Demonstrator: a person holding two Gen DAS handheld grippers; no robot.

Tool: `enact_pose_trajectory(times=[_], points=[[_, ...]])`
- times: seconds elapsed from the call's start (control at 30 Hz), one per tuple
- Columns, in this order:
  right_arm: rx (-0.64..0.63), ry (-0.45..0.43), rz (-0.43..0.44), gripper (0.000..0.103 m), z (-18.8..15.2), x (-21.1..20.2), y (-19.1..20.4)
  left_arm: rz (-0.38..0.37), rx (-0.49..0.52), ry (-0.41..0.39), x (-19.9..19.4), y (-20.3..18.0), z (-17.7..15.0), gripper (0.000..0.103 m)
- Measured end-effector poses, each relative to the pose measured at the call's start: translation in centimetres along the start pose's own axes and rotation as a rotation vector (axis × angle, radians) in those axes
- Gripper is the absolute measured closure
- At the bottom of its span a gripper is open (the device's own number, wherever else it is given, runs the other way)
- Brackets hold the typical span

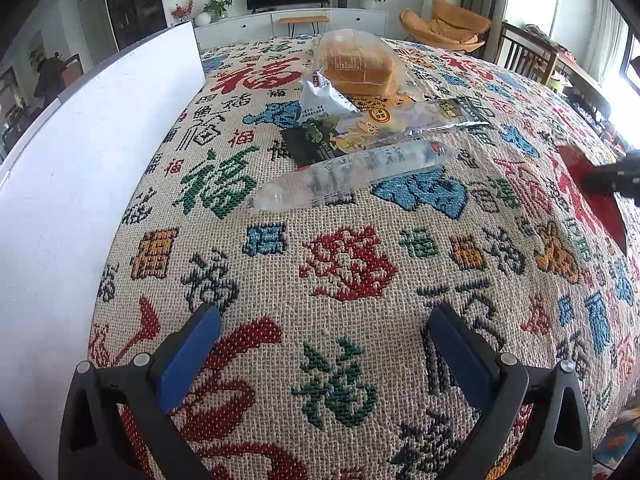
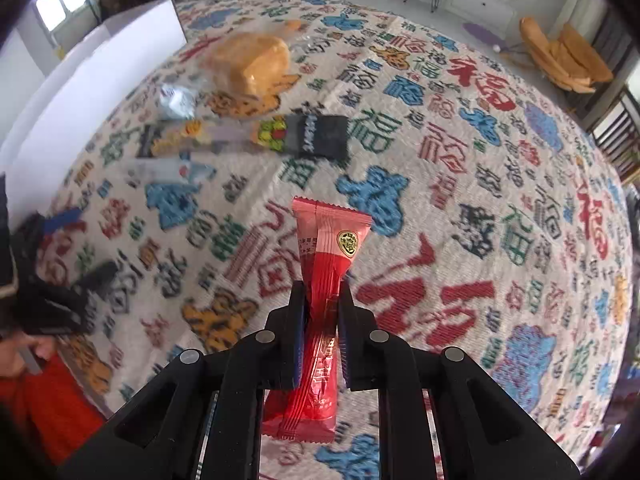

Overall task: Organize snacks
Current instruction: 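Grasp the red wafer pack with the right tool, then grasp the clear stick pack with the left tool while the right tool holds the red pack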

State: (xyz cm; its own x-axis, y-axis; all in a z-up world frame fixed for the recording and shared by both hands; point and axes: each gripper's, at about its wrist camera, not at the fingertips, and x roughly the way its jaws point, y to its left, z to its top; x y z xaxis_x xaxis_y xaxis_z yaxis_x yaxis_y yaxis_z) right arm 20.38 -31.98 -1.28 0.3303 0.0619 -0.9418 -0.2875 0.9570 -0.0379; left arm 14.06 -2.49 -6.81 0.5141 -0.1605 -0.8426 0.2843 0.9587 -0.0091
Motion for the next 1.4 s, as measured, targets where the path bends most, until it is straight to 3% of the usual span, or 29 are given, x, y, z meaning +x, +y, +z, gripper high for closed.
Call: enact_pose_trajectory(times=[0.1, 0.13, 0.2, 0.33, 0.53, 0.63, 0.77, 0.93, 1.07, 1.1, 1.2, 1.23, 1.3, 1.4], points=[[0.013, 0.004, 0.013, 0.076, -2.4, 1.4, -1.2, 0.000, 0.000, 0.000, 0.0, 0.0, 0.0, 0.000], [0.029, -0.008, 0.015, 0.062, -3.1, 1.8, -1.5, 0.001, 0.001, 0.000, 0.0, 0.0, 0.0, 0.000], [0.057, -0.062, 0.009, 0.043, -4.3, 2.3, -1.9, 0.001, 0.002, 0.001, 0.0, 0.0, 0.0, 0.000], [0.088, -0.215, 0.016, 0.036, -6.2, 2.3, -2.2, 0.001, 0.001, 0.000, 0.0, 0.0, 0.0, 0.000], [0.102, -0.328, 0.010, 0.030, -7.6, 2.2, -2.1, -0.012, 0.033, 0.039, -0.7, -0.1, 0.6, 0.000], [0.099, -0.328, 0.009, 0.029, -7.4, 2.3, -2.1, -0.072, 0.162, -0.014, -2.4, -1.1, 2.3, 0.000], [0.095, -0.327, 0.006, 0.028, -7.4, 2.3, -2.0, -0.049, 0.330, -0.027, -2.5, -3.1, 6.0, 0.000], [0.094, -0.327, 0.006, 0.028, -7.4, 2.3, -1.9, -0.117, 0.351, 0.088, 1.6, -3.3, 8.8, 0.000], [0.095, -0.328, 0.007, 0.028, -7.4, 2.3, -1.9, -0.165, 0.314, 0.155, 3.5, -2.3, 8.2, 0.004], [0.095, -0.328, 0.007, 0.028, -7.4, 2.3, -1.9, -0.196, 0.305, 0.161, 3.1, -2.1, 7.9, 0.005], [0.095, -0.328, 0.008, 0.028, -7.4, 2.3, -1.9, -0.485, 0.265, 0.268, 0.8, -1.5, 6.9, 0.005], [0.094, -0.328, 0.007, 0.028, -7.5, 2.3, -1.9, -0.522, 0.284, 0.273, -0.2, -1.6, 6.5, 0.005], [0.094, -0.328, 0.006, 0.028, -7.4, 2.3, -1.9, -0.456, 0.332, 0.216, -2.1, -1.8, 6.3, 0.005], [0.094, -0.328, 0.007, 0.028, -7.5, 2.2, -1.9, -0.399, 0.263, 0.180, -2.4, -1.6, 7.3, 0.005]])
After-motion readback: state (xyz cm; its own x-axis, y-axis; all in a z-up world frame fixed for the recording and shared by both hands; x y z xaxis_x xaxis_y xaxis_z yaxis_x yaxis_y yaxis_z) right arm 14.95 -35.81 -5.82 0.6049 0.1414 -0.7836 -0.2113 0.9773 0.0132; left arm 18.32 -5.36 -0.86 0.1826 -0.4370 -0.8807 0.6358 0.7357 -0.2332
